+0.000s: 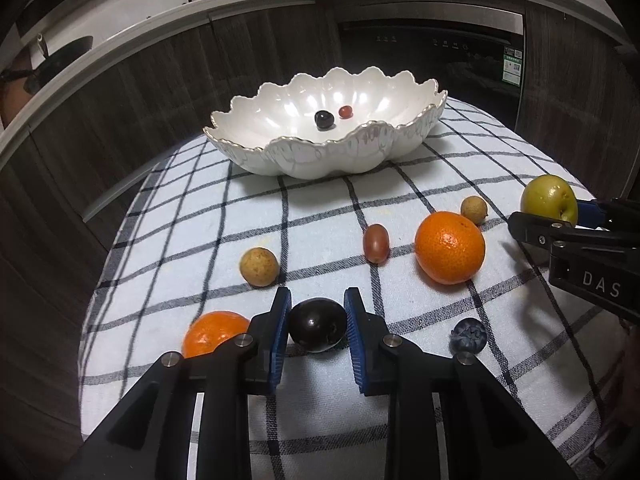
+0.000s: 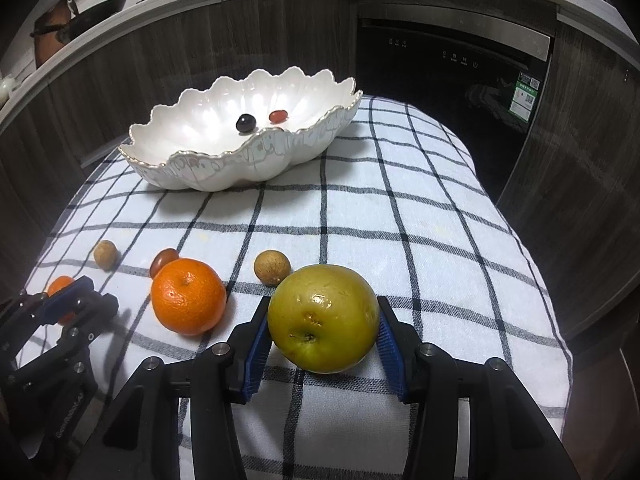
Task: Organize fruits
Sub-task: 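Close the right tool on the pear while the left tool grasps the dark cherry, then lift and carry the pear in the right tool and cherry in the left tool over the bowl, then open the right tool dropping the pear while the left tool releases the cherry into the bowl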
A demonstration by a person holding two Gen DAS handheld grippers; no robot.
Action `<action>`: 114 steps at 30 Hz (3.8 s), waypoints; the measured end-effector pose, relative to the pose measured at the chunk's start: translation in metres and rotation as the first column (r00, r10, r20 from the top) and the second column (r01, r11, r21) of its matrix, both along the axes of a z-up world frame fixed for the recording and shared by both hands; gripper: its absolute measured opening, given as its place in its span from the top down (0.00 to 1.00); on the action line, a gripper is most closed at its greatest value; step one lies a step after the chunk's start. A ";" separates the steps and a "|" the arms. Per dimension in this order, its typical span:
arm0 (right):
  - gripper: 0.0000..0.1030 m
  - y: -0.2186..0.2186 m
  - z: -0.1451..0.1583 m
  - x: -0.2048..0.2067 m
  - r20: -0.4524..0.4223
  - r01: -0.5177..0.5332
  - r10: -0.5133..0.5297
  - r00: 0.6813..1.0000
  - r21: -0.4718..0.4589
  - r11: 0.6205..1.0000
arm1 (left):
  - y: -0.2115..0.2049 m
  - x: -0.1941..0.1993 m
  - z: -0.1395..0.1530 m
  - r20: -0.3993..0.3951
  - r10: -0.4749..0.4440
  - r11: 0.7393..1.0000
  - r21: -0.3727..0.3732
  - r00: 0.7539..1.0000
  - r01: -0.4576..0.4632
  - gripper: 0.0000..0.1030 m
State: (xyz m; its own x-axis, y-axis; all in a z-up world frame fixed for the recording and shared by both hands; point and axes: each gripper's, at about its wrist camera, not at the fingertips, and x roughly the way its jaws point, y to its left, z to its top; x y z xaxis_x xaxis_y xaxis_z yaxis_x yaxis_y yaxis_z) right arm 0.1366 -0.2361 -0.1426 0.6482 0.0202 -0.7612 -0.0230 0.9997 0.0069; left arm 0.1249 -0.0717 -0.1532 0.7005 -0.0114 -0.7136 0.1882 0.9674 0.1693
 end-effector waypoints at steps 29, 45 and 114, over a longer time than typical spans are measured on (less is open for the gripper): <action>0.52 0.012 0.045 -0.008 0.103 -0.036 0.037 0.994 -0.016 0.999 | 0.009 0.003 0.038 0.041 0.044 0.999 -0.035 0.998 -0.042 0.73; 0.52 0.022 0.071 0.027 0.154 -0.067 0.068 0.986 -0.011 0.998 | 0.018 0.037 0.067 0.103 0.063 0.997 -0.052 0.993 -0.058 0.73; 0.17 0.040 0.064 0.144 0.070 -0.008 0.011 0.998 -0.043 0.999 | 0.040 0.170 0.061 0.033 0.191 0.973 -0.142 0.981 -0.184 0.19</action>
